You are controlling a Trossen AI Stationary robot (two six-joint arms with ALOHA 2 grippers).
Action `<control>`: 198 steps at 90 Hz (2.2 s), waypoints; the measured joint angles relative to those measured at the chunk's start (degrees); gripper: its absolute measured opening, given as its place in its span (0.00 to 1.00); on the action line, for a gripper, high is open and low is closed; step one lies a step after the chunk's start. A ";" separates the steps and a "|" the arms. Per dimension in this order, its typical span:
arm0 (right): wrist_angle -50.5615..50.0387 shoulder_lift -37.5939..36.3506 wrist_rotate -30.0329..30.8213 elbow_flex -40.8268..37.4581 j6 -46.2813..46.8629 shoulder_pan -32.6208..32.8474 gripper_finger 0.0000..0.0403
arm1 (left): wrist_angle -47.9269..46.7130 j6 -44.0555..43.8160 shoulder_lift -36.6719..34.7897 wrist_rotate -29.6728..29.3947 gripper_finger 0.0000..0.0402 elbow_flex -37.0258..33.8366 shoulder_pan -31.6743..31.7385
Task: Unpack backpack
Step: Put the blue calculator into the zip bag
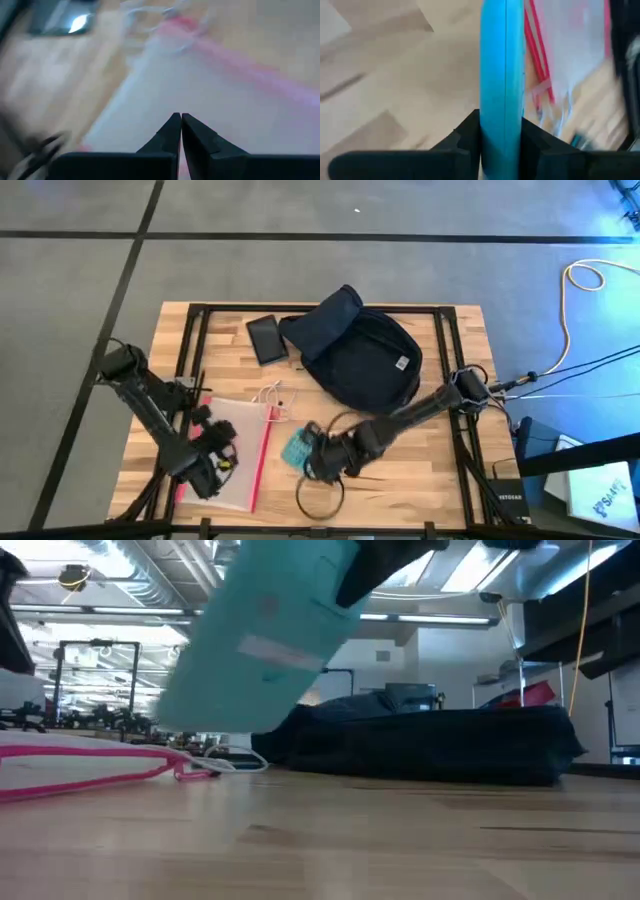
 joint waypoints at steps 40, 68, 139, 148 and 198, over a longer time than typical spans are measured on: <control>25.50 1.24 5.00 -12.77 -18.48 0.30 0.16 | -12.29 -15.77 3.24 31.99 0.00 0.13 -3.26; 30.92 1.64 4.98 -14.75 -18.12 -0.07 0.16 | -4.54 -15.93 8.19 47.65 0.00 0.11 -6.50; 41.17 6.01 -2.12 -14.75 -18.62 -1.03 0.16 | 13.12 -11.75 15.09 48.42 0.00 -0.15 -8.16; 43.87 6.09 -2.03 -14.75 -18.82 -1.03 0.16 | 14.56 -9.44 15.11 47.56 0.00 -0.15 -7.85; 44.84 9.97 4.86 -14.59 -25.19 -0.93 0.16 | 14.99 -5.73 15.18 44.58 0.00 -0.11 -6.31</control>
